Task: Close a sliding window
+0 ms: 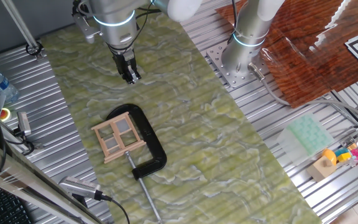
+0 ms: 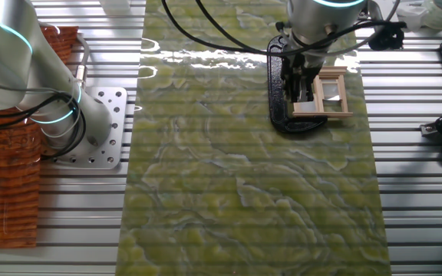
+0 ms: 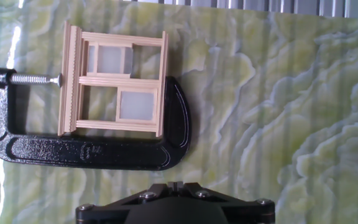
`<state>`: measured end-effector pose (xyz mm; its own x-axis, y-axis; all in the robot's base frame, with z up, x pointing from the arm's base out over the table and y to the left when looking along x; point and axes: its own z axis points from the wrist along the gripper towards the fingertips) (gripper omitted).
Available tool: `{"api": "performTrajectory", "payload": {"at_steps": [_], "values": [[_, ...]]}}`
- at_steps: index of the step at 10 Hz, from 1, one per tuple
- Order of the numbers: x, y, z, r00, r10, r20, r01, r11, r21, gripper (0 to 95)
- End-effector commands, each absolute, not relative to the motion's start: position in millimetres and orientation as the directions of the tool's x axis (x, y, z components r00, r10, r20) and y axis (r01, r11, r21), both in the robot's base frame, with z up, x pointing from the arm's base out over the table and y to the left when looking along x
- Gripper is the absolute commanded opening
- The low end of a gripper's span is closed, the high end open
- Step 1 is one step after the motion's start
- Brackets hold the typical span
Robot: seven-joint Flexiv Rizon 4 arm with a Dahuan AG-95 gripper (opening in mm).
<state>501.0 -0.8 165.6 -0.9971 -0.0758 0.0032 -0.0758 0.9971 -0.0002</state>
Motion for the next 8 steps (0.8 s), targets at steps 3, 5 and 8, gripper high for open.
{"api": "performTrajectory", "payload": {"at_steps": [3,5,8], "values": [[505.4,5.4,155.8,-0.997,-0.073,0.001,-0.073,0.997,-0.001,0.0],[509.5,16.2,144.5,-0.998,-0.065,-0.001,-0.065,0.998,-0.003,0.0],[521.1,33.0,127.6,-0.999,-0.046,-0.004,-0.046,0.999,-0.006,0.0]]}}
